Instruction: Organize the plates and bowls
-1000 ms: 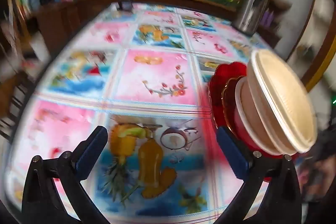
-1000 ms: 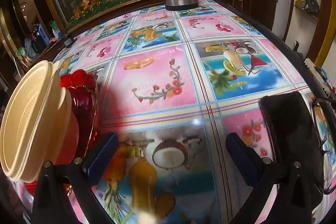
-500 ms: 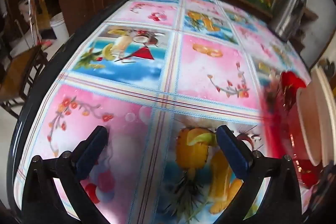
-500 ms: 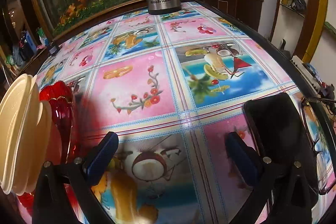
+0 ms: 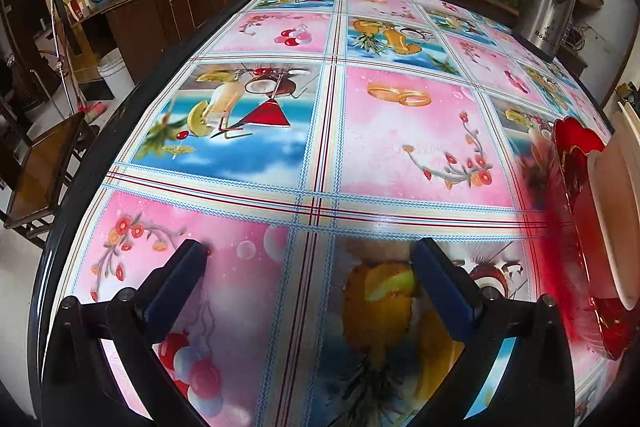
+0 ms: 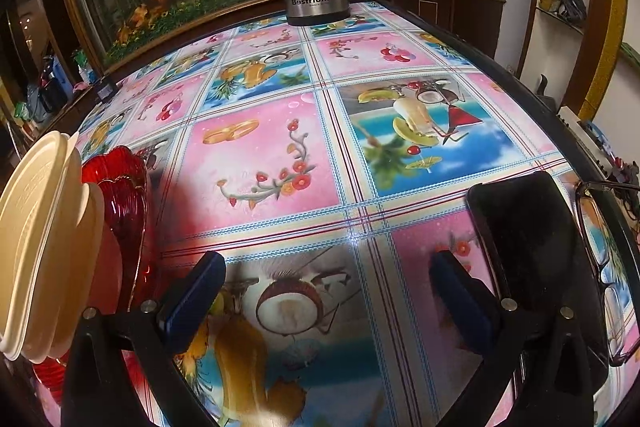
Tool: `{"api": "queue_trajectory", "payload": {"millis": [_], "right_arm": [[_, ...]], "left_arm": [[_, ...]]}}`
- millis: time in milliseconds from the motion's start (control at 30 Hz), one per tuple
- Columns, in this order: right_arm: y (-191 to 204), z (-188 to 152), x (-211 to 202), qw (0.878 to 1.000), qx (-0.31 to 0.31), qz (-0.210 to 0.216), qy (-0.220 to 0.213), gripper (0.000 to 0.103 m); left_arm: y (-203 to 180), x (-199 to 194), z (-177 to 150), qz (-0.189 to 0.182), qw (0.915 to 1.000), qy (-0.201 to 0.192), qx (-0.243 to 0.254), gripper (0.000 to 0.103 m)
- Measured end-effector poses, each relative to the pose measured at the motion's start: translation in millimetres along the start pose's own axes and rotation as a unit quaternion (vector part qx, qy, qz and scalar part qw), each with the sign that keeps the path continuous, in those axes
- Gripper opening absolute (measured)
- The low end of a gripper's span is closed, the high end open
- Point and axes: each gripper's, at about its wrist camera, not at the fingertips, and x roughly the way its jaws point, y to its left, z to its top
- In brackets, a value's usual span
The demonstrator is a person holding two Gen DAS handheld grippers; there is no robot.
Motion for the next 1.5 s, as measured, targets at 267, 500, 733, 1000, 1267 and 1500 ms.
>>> {"api": "queue_trajectory", "payload": {"millis": [267,500,733,1000,1267,1500], "right_arm": [[0,-1,0,1.000,0.000,0.000,0.000,0.103],[0,-1,-1,1.000,0.000,0.000,0.000,0.103],[0,-1,-1,1.000,0.000,0.000,0.000,0.103],[-1,-1,-1,1.000,0.000,0.000,0.000,0.103],[1,-4,-2,1.000,-0.005,-0.008,0.003,0.103],[23,-3,4,0.997,-0.052,-0.046,0.022,0.103]], "left_arm": [[0,-1,3,0.001,1.0000,0.002,0.000,0.103],[0,-1,5,0.002,1.0000,0.003,-0.001,0.103],[0,-1,5,0.002,1.0000,0.003,-0.001,0.103],[1,-1,6,0.003,1.0000,0.003,-0.001,0.103],[0,-2,6,0.003,1.0000,0.003,-0.001,0.103],[1,-2,6,0.004,1.0000,0.003,-0.001,0.103]]}}
